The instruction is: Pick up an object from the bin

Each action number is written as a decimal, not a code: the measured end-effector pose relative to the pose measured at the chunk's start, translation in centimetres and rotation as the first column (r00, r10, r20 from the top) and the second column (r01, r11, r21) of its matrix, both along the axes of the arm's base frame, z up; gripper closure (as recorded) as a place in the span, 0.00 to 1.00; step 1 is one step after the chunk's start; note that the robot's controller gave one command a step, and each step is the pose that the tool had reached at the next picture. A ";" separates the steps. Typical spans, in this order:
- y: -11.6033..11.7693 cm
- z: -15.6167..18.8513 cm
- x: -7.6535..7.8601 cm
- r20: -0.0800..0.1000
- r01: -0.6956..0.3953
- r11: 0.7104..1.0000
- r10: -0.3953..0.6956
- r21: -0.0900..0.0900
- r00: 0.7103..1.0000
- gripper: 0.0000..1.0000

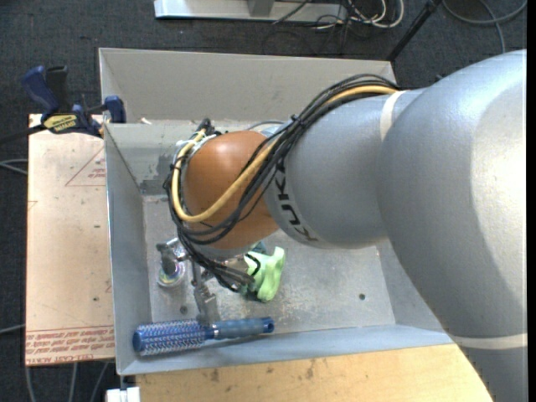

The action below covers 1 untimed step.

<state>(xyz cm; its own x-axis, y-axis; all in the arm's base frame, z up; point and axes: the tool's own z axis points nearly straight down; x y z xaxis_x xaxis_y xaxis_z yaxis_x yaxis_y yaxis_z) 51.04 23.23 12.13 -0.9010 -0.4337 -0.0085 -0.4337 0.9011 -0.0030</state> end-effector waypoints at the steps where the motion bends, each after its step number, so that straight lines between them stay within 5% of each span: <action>1: -1.9 -3.8 -1.5 0.022 0.160 0.987 -0.160 -0.006 0.987 0.00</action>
Offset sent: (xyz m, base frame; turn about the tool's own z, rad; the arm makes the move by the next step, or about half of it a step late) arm -0.0297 -0.0103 -0.0504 0.1569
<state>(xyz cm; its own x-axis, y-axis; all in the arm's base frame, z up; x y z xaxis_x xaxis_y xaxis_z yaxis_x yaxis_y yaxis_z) 49.58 21.28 8.30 -0.9585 -0.2841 -0.0254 -0.2837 0.9588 -0.0176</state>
